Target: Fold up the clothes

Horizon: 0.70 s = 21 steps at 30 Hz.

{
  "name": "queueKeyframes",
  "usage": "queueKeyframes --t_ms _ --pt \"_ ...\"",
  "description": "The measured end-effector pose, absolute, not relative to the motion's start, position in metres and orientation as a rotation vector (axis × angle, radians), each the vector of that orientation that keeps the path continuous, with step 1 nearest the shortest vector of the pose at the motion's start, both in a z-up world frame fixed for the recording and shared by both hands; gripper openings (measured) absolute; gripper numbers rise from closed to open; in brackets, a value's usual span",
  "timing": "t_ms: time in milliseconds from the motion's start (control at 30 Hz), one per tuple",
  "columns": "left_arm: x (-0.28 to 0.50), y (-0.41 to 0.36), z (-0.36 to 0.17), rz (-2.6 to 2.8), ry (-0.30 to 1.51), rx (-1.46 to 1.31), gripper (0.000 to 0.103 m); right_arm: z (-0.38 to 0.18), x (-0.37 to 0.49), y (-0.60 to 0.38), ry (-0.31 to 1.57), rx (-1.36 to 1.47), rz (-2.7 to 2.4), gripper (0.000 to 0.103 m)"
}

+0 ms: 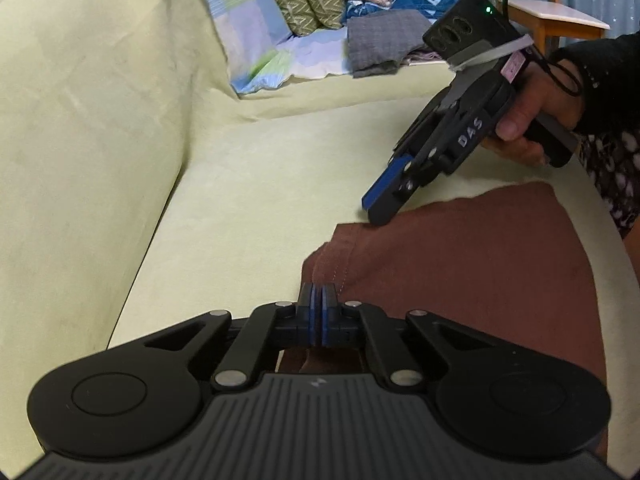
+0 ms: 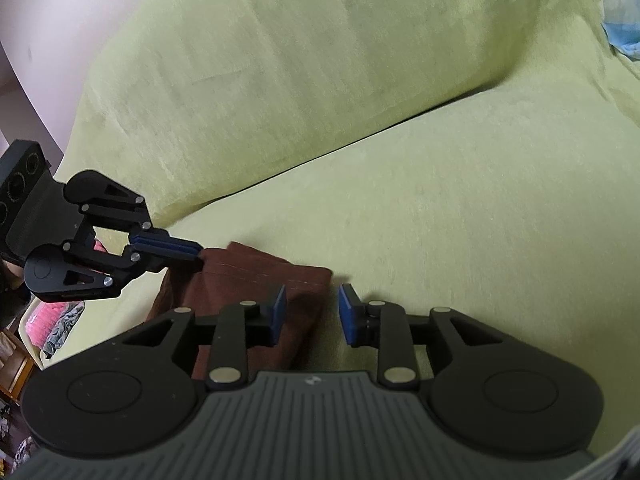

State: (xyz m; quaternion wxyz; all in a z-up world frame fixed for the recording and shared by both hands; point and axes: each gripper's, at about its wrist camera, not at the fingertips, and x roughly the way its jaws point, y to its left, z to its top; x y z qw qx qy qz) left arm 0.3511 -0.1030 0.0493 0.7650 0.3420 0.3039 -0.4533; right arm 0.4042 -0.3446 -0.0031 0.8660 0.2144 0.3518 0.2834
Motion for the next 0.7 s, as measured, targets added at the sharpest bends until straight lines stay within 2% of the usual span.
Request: queueKeyframes --t_ms 100,567,700 --pt "0.352 -0.102 0.041 -0.977 0.679 0.739 0.000 -0.007 0.407 -0.344 0.758 0.487 0.607 0.031" --pt "0.339 -0.091 0.035 -0.903 0.709 0.744 0.000 -0.011 0.410 -0.335 0.773 0.633 0.754 0.031" --pt "0.340 -0.096 0.035 -0.910 0.699 0.758 0.000 -0.009 0.408 -0.329 0.757 0.601 0.760 0.031"
